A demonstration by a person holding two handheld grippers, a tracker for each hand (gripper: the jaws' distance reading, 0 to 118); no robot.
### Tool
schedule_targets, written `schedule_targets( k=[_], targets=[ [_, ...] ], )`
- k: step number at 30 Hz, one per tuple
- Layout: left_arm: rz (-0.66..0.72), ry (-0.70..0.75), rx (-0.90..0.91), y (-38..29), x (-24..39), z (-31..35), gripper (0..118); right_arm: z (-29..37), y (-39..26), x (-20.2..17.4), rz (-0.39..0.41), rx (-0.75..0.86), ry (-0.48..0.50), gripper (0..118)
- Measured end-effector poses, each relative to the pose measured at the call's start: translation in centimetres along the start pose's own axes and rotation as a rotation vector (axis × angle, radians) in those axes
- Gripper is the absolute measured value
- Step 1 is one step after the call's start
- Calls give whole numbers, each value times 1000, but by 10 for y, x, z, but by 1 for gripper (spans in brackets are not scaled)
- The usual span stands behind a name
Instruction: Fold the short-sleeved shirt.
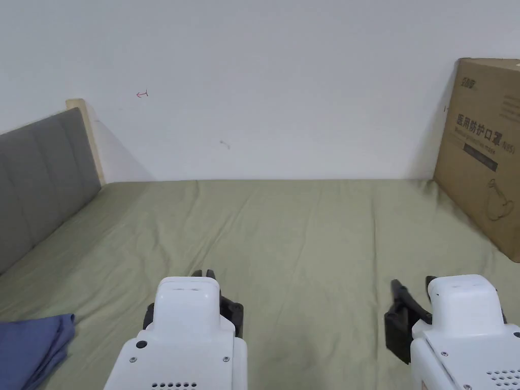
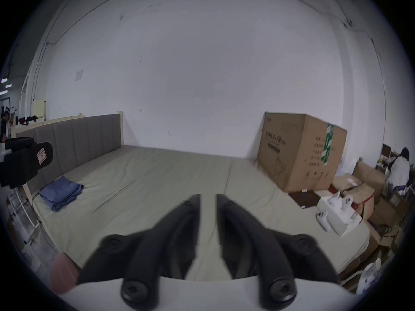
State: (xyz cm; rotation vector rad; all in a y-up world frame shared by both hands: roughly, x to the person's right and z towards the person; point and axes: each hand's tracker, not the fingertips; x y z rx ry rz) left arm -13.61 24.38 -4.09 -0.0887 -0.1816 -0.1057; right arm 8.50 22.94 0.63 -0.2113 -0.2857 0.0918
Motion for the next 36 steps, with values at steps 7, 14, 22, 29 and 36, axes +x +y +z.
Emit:
schedule_targets(
  k=[7,14,22,29,36],
  targets=[
    [-8,-80,-13,-1,3,-7,115,10,2,-5,-65,37,28,118],
    [31,-115,-62,-2,7,-13,115,7,5,4,-50,30,4,118],
    [55,-83,-150,1,8,-18,114,2,0,10,-72,4,8,118],
    [16,51,-71,-4,14,-13,115,-2,-3,11,-62,-5,3,118],
    [89,-66,-65,2,1,-14,115,-4,-4,14,-69,-13,1,118]
  ],
)
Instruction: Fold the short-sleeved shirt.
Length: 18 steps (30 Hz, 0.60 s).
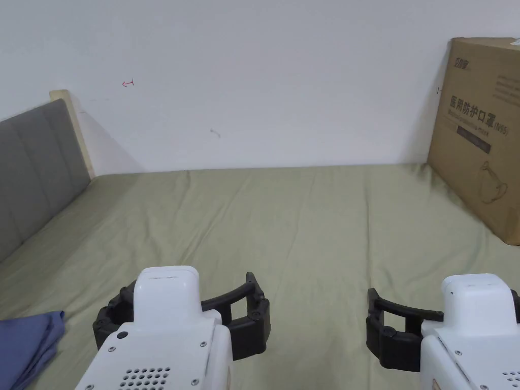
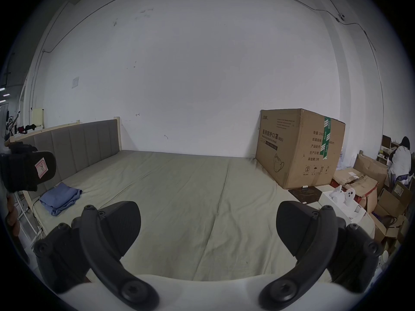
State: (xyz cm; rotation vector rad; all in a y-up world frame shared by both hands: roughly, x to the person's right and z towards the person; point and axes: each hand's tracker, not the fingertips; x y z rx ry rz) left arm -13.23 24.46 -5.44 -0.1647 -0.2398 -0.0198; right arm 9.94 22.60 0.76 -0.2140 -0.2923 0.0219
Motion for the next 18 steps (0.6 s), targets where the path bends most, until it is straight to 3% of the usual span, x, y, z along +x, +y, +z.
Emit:
schedule_targets(
  k=[8,12,15,18],
  targets=[
    [-52,24,26,-1,6,3,115,1,1,-2,-1,5,-4,118],
    [35,120,-49,4,12,4,115,2,1,-3,5,3,-6,118],
    [28,21,-63,3,7,2,118,1,0,-3,5,-2,-8,118],
    [11,39,-62,2,8,1,118,1,-1,-2,3,-3,-6,118]
  ],
)
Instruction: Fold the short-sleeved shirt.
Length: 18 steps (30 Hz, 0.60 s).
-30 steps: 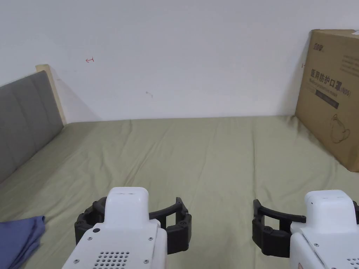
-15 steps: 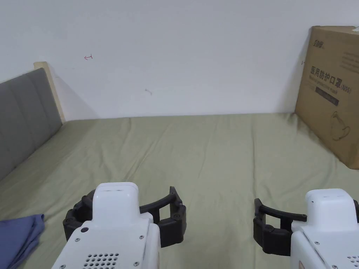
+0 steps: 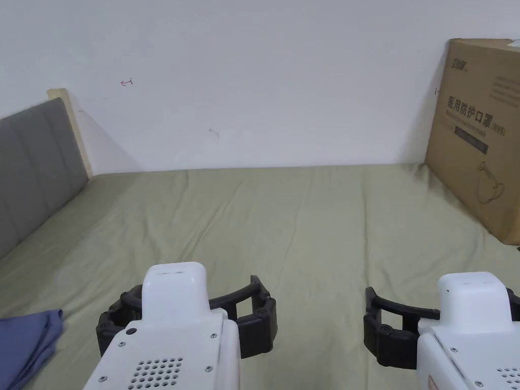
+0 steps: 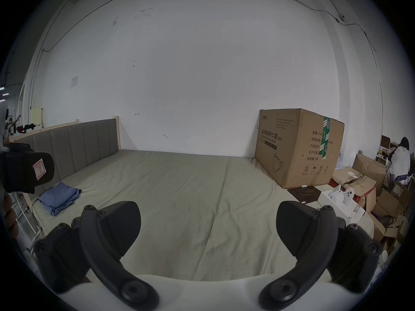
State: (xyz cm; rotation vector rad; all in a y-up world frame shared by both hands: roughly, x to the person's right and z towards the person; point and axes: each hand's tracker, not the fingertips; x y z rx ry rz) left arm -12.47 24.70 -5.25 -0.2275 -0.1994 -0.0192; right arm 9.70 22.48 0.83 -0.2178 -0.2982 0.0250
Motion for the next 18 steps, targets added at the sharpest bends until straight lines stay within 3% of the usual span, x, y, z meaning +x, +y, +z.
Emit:
schedule_targets(
  k=[12,18],
  targets=[
    [-88,2,71,-3,7,4,118,2,1,-2,-2,-6,-7,118],
    [-67,3,80,-4,7,9,118,2,3,-3,-1,-7,-10,118]
  ],
)
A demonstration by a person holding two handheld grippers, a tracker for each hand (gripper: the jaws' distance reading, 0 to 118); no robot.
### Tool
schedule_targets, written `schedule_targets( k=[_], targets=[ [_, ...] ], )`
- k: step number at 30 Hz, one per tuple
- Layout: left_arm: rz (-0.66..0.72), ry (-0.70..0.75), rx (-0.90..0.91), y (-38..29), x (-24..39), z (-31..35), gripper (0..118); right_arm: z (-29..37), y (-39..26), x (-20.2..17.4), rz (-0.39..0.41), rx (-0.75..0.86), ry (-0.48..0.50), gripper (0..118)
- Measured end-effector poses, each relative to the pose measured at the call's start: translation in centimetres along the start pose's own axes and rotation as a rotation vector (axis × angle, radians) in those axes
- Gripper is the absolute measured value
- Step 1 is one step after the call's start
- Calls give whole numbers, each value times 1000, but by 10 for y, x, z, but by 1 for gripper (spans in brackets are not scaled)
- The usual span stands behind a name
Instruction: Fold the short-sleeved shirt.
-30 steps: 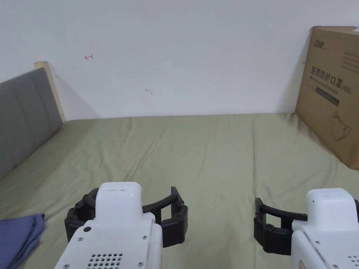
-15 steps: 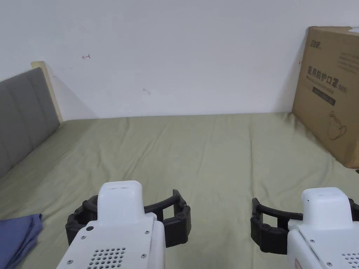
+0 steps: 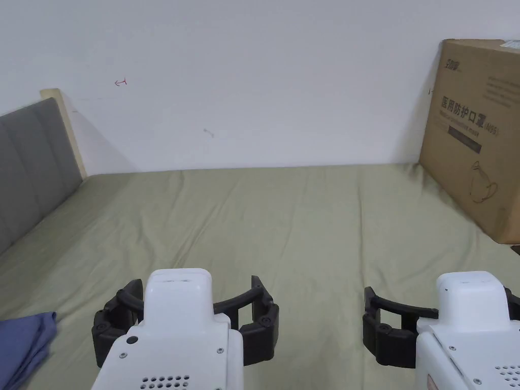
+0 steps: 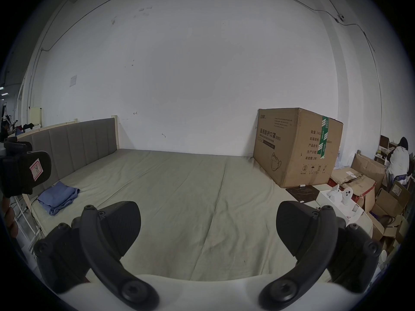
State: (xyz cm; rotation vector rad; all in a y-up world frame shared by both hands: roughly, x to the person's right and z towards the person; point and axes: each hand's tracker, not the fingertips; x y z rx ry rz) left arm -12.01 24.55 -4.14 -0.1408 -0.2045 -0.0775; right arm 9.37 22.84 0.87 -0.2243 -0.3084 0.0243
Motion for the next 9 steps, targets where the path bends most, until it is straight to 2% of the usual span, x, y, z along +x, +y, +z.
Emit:
schedule_targets(
  k=[2,4,9],
  targets=[
    [-38,7,1,0,4,2,118,-2,-1,2,0,-2,0,118],
    [-58,-57,-1,-3,1,1,118,-3,-2,2,2,-5,1,118],
    [-49,-48,6,-4,-3,-3,118,-4,-4,1,7,-8,5,118]
  ],
)
